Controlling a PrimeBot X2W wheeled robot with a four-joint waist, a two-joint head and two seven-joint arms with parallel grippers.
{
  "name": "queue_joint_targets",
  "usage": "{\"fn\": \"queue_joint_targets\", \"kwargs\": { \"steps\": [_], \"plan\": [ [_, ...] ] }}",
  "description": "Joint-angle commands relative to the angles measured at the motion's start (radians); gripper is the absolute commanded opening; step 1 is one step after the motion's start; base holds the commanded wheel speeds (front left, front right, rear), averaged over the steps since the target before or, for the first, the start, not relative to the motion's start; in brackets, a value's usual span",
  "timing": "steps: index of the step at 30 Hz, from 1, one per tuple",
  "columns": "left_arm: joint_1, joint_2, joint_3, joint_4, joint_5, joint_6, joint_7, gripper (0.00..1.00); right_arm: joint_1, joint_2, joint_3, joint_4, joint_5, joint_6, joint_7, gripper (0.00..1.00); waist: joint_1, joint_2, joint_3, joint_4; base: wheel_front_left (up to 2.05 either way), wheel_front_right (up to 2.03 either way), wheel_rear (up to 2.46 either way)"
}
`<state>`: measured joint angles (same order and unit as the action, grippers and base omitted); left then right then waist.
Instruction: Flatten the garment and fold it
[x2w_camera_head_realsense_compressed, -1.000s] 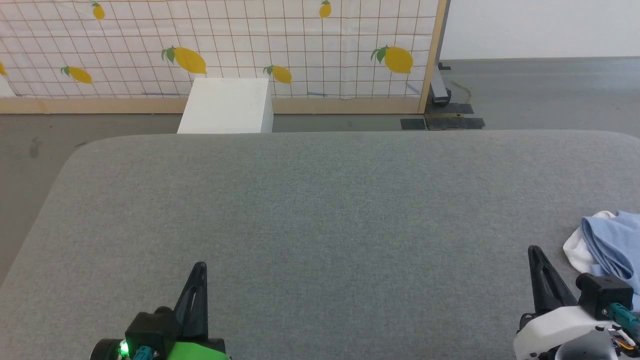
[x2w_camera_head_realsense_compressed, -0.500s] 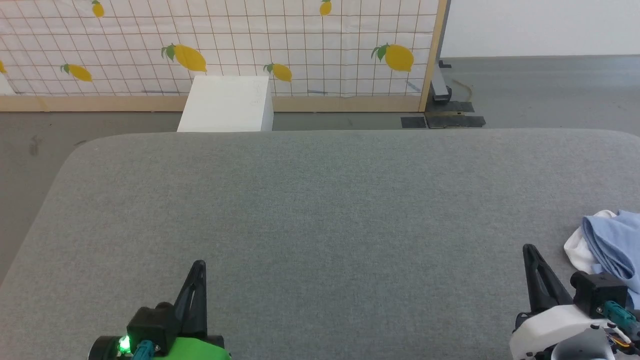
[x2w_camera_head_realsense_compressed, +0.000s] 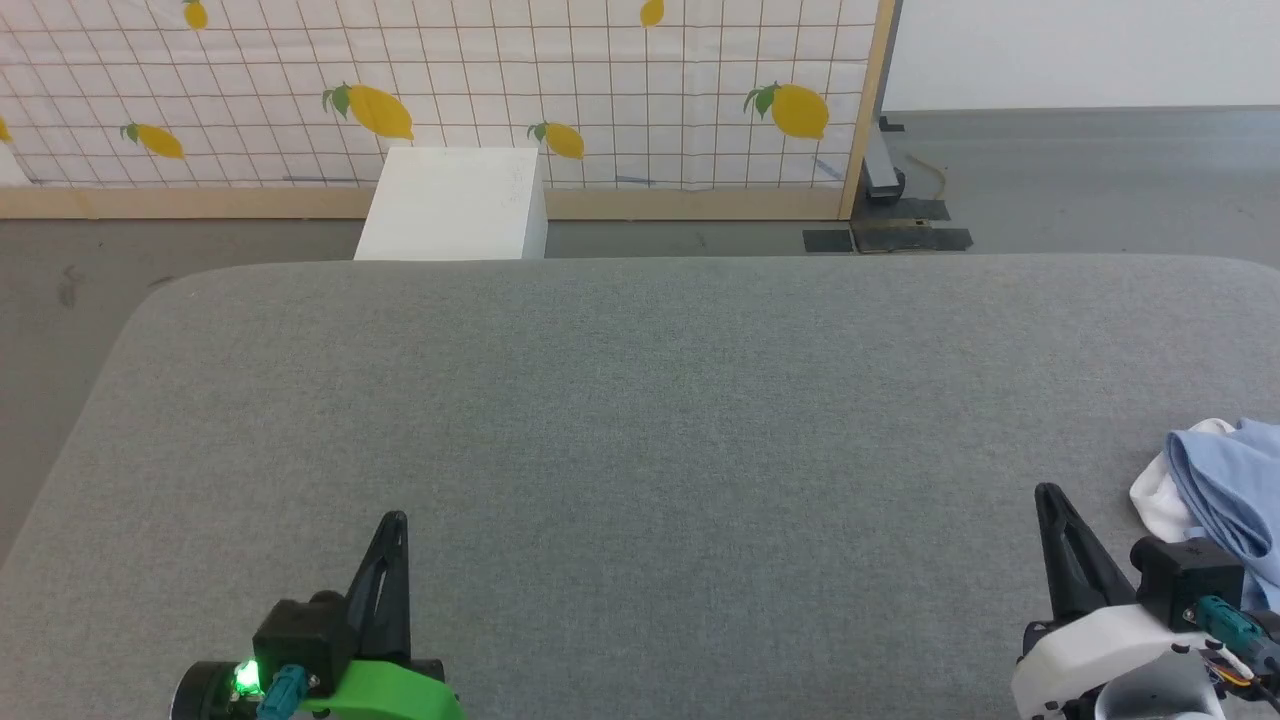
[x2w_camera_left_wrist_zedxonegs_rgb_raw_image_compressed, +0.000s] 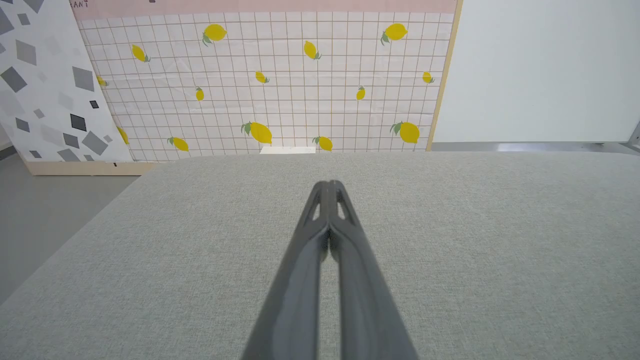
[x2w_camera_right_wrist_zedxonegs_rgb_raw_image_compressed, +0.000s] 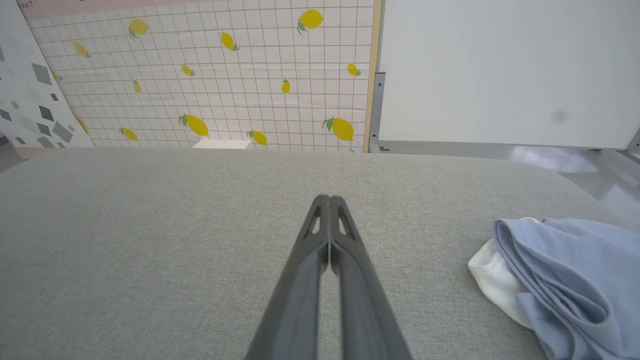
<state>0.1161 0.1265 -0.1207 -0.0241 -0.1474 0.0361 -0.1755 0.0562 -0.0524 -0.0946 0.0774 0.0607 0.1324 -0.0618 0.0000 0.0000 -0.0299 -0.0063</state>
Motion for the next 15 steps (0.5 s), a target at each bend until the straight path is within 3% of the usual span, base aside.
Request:
{"fn": "queue_joint_targets", "kwargs": {
  "steps": [1,15],
  "plan": [
    [-0.021,-0.006,0.005,0.003,0.013,-0.003,0.009,0.0,-0.016,0.001,0.005,-0.009,-0.008,-0.001,0.004,0.0,0.0,0.0,0.0,0.0,0.0,0.0,0.0],
    [-0.037,-0.017,0.025,0.006,0.035,-0.009,0.037,0.0,-0.022,0.001,0.02,-0.02,-0.017,-0.001,0.013,0.0,0.0,0.0,0.005,0.001,0.0,0.0,0.0]
  ]
}}
